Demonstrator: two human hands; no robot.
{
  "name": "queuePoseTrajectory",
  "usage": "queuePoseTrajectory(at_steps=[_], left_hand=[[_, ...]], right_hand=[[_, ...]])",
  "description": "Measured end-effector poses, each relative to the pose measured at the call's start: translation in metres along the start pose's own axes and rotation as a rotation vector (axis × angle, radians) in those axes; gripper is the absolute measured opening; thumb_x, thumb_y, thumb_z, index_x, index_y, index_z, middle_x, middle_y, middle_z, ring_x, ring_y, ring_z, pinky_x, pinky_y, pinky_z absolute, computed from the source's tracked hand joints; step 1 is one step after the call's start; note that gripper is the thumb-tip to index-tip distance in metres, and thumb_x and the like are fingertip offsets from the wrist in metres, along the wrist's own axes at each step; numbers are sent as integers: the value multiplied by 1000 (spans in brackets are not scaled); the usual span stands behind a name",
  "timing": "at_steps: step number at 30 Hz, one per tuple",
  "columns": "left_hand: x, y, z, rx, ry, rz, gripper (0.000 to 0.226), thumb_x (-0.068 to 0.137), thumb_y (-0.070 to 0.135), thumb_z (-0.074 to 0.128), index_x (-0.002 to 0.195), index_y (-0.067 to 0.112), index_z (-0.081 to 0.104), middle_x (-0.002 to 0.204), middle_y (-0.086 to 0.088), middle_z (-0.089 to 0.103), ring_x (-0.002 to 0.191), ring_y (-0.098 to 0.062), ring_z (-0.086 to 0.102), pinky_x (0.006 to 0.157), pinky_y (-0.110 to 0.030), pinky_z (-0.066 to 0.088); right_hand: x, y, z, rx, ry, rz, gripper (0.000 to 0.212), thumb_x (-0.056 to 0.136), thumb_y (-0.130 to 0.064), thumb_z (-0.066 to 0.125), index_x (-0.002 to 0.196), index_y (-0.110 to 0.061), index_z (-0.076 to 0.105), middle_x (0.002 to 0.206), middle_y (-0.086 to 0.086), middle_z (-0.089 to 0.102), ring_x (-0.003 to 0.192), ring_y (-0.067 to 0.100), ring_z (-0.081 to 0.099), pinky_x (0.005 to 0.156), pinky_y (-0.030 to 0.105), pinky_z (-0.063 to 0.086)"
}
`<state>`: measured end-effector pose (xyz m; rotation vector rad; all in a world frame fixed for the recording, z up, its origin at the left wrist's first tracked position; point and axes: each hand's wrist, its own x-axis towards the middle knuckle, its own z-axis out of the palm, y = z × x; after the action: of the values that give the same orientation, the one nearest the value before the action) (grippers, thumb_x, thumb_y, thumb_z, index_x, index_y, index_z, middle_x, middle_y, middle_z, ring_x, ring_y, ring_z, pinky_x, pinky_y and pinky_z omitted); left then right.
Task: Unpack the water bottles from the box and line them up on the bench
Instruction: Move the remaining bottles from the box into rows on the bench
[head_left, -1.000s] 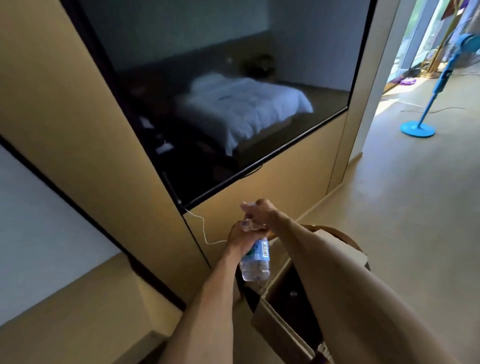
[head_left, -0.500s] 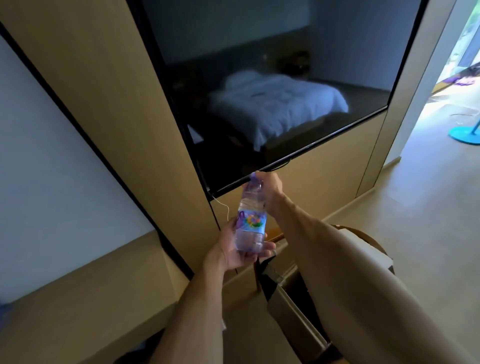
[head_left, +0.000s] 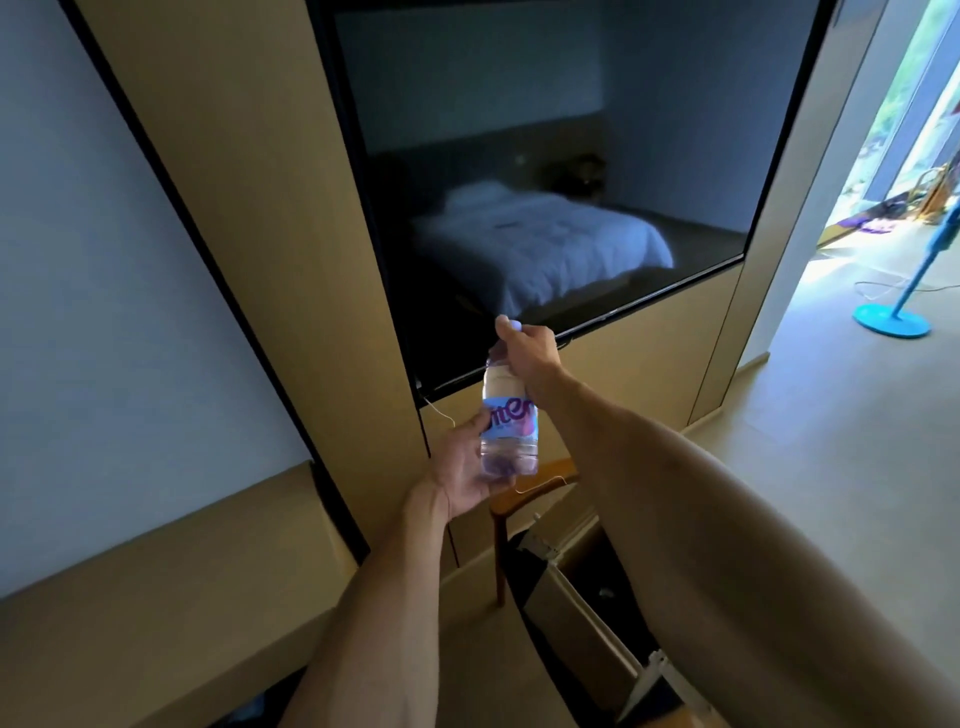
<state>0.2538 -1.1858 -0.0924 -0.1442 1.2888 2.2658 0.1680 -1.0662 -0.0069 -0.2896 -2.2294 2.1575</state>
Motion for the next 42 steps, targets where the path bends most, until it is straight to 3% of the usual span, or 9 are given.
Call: queuePoseTrajectory(at_steps=[5, 8, 15, 21, 24, 28, 33, 37, 42], left_hand=[[-6, -1, -4, -89, -64, -145, 92, 84, 81, 33, 117, 3, 68, 113, -30, 61, 79, -29, 65, 54, -25, 51], [-7, 4, -1, 28, -70, -144, 74, 87, 69, 48, 110, 2, 69, 101, -27, 64, 67, -26, 63, 52, -26, 51], [-8, 1, -1, 178, -113, -36, 82, 46, 47, 94, 108, 3, 62, 91, -13, 68, 76, -25, 62, 63, -30, 52], [-11, 4, -39, -60, -66, -150, 75, 87, 62, 44, 123, -1, 62, 110, -28, 63, 81, -28, 59, 60, -30, 48], [-19, 16, -60, 85, -162, -186, 67, 86, 58, 48, 121, 2, 63, 104, -23, 64, 65, -20, 57, 51, -25, 45], [-41, 31, -87, 61, -118, -147, 72, 84, 69, 54, 120, 6, 61, 93, -16, 62, 54, -14, 54, 47, -24, 46], [-84, 51, -132, 195, 42, -67, 86, 56, 58, 87, 118, 6, 56, 87, -4, 63, 64, -11, 50, 49, -20, 41], [-134, 67, -168, 249, 118, -51, 93, 40, 55, 92, 114, 11, 59, 88, -3, 67, 72, -13, 59, 51, -19, 38], [-212, 81, -247, -49, 69, 21, 79, 73, 65, 68, 126, 6, 60, 118, -24, 61, 84, -29, 68, 58, -23, 48]], right_hand=[[-4, -9, -9, 306, 31, 32, 33, 89, -27, 60, 63, -7, 61, 58, 8, 66, 51, 19, 59, 56, 29, 54], [-4, -7, -15, 282, 55, 90, 26, 84, -31, 61, 68, -10, 61, 60, 8, 66, 58, 23, 60, 74, 42, 57], [-2, -2, -22, -67, 146, 14, 41, 83, -44, 62, 57, -12, 64, 61, 4, 65, 52, 17, 57, 66, 33, 51], [-7, -6, 13, 137, 145, 24, 34, 90, -24, 53, 59, -13, 59, 51, 2, 64, 51, 19, 59, 69, 36, 56], [-14, -6, 32, 345, 93, 114, 21, 88, -9, 49, 68, -8, 55, 58, 10, 60, 54, 23, 60, 74, 46, 58], [-19, -1, 69, 428, 37, 168, 19, 92, -18, 51, 75, -9, 55, 62, 9, 59, 52, 20, 61, 56, 31, 56], [-20, 2, 151, 56, -108, 230, 42, 86, -40, 64, 59, -11, 53, 47, 4, 53, 52, 21, 57, 57, 26, 45], [-47, 3, 238, -108, -166, 176, 31, 67, -25, 83, 52, -10, 61, 43, 4, 55, 41, 18, 53, 46, 24, 45], [-103, -18, 339, 29, -573, 140, 19, 70, -4, 76, 53, -6, 67, 51, 12, 63, 47, 21, 67, 46, 26, 54]])
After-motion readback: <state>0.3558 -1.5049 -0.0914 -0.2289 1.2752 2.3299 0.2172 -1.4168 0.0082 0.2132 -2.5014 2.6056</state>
